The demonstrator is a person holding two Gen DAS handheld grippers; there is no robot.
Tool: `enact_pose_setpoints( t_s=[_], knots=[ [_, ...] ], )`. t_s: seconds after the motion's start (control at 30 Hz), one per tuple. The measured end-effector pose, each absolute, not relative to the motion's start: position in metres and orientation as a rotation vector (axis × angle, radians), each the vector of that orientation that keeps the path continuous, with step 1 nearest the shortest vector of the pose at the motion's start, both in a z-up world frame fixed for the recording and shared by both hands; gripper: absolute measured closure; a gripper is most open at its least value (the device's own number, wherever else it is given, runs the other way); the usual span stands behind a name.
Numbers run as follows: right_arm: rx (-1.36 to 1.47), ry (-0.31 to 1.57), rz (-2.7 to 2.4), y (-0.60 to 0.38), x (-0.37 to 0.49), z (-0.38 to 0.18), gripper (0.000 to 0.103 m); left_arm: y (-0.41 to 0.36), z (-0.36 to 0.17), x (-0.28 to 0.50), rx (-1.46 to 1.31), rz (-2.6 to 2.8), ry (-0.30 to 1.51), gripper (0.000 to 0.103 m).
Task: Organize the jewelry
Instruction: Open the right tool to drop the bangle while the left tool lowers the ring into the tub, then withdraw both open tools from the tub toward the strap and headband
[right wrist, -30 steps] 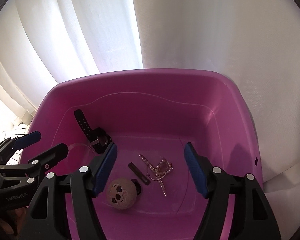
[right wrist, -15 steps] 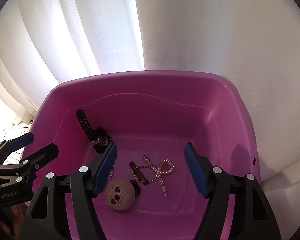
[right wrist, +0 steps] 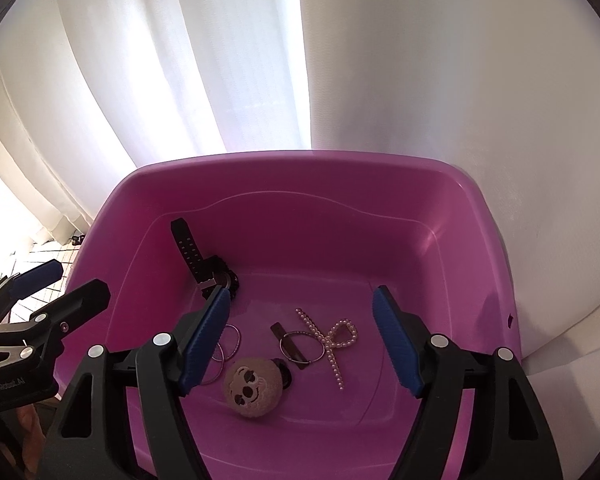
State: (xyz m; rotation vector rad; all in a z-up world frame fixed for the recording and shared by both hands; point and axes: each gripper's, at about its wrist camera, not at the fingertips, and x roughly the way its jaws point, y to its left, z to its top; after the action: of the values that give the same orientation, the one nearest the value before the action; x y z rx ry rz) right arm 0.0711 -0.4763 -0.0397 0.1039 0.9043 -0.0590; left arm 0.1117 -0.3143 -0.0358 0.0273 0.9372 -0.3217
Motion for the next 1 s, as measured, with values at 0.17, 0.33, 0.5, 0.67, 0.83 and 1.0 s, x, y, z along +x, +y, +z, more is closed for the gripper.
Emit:
enact_pose_setpoints(
  t_s=[0.17,0.33,0.5,0.67,0.83,1.0],
  knots=[
    [0.097,0.903,-0.040,-0.468,0.071,-0.037,0.032,-0.306,-0.028,0.106,0.015,-0.316,0.920,0.010],
    [0.124,0.891,0.006,-0.457,0.067,-0.035,0.030,-0.293,-0.021,0.099,-0.008,-0.310,0.909,0.010],
    [0.188,0.904,0.057,-0.441,0.074,-0.036,0.030,-0.269,-0.012,0.088,-0.010,-0.285,0.881,0.009],
    [0.135,0.885,0.067,-0.406,0.075,-0.024,0.030,-0.233,-0.001,0.081,-0.036,-0.258,0.850,0.009],
    [0.060,0.840,0.063,-0.361,0.072,-0.005,0.030,-0.184,0.006,0.081,-0.077,-0.236,0.826,0.008],
    [0.024,0.805,0.054,-0.314,0.073,0.006,0.030,-0.129,0.007,0.087,-0.102,-0.217,0.816,0.008]
  ],
)
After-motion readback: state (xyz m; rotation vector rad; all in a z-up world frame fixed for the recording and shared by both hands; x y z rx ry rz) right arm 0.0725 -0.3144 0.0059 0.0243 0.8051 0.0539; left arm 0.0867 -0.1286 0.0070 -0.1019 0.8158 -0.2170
